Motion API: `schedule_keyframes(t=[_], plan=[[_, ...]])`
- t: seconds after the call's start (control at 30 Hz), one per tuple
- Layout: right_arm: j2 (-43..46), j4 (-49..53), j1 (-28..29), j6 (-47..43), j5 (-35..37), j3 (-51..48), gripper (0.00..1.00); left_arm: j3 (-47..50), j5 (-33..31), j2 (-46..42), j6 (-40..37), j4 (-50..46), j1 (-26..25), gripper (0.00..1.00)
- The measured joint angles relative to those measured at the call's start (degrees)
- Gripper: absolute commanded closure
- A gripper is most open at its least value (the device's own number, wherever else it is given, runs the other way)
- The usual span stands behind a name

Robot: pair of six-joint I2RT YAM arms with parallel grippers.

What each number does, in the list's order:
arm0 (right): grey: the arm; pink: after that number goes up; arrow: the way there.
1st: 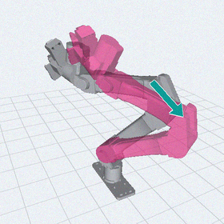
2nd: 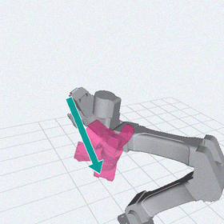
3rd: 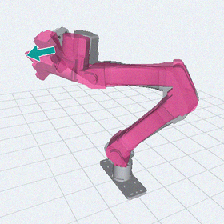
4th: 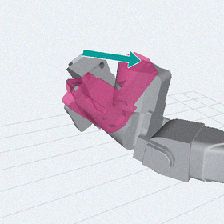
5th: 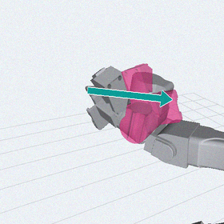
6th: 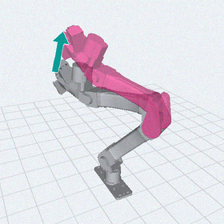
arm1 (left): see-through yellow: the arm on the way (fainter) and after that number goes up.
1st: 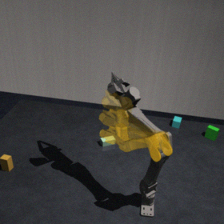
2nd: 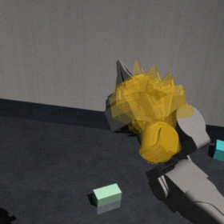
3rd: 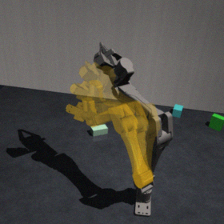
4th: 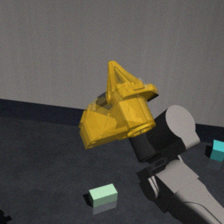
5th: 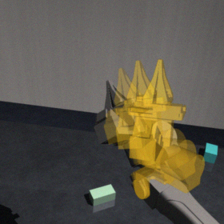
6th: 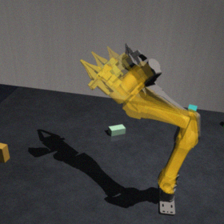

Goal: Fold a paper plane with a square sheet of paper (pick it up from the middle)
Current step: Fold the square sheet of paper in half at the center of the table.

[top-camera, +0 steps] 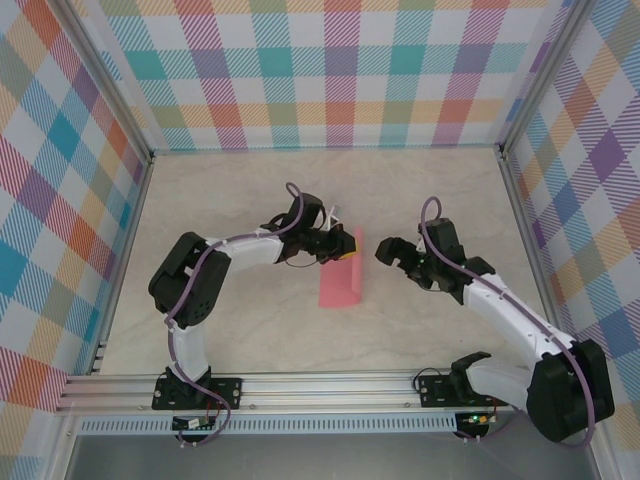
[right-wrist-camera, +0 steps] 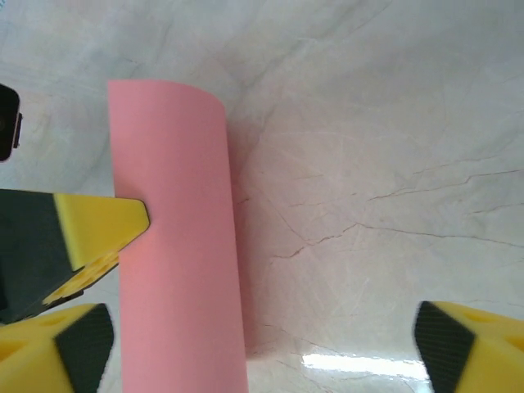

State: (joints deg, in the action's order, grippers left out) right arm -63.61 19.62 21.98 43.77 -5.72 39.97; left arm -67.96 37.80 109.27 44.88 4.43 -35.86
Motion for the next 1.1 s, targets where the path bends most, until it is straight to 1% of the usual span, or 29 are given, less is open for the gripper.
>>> schedule_keyframes(t=[0.13, 0.2, 0.27, 0.3, 0.43, 0.63, 0.73, 0.9, 1.1], plan=[[-2.49, 2.34, -0.11, -0.94, -0.17, 1.14, 0.04, -1.73, -1.88, 0.00, -6.97, -8.61, 0.83, 0.94], [-5.20, 2.58, -0.20, -1.95, -2.43, 2.14, 0.11, -1.68, -2.36, 0.00, -9.11, -11.43, 1.49, 0.94], [-7.63, 1.57, -0.20, -2.36, -5.33, 2.47, 0.14, -1.53, -2.67, 0.00, -10.62, -13.18, 2.47, 0.94], [-8.31, 1.16, -0.20, -2.27, -6.45, 2.47, 0.14, -1.46, -2.80, 0.00, -11.17, -13.57, 2.95, 0.94], [-10.80, -2.56, -0.20, -2.08, -11.47, 2.47, 0.21, -0.83, -2.89, -0.02, -12.87, -14.64, 5.01, 0.93], [-17.25, -8.20, 0.24, -0.74, -17.73, 2.60, 0.26, -0.83, -2.80, -0.02, -14.82, -15.65, 5.42, 0.92], [-21.07, -8.44, 0.83, -0.72, -19.02, 3.56, 0.28, -0.85, -2.78, 0.00, -15.69, -16.63, 5.42, 0.92], [-27.41, -8.46, 1.88, -0.81, -20.35, 8.15, 0.32, -0.85, -2.82, -0.02, -16.04, -16.81, 5.42, 0.92], [-34.18, -7.13, 4.00, -1.40, -20.17, 14.21, 0.37, -0.85, -2.95, -0.02, -16.02, -16.76, 5.42, 0.90]])
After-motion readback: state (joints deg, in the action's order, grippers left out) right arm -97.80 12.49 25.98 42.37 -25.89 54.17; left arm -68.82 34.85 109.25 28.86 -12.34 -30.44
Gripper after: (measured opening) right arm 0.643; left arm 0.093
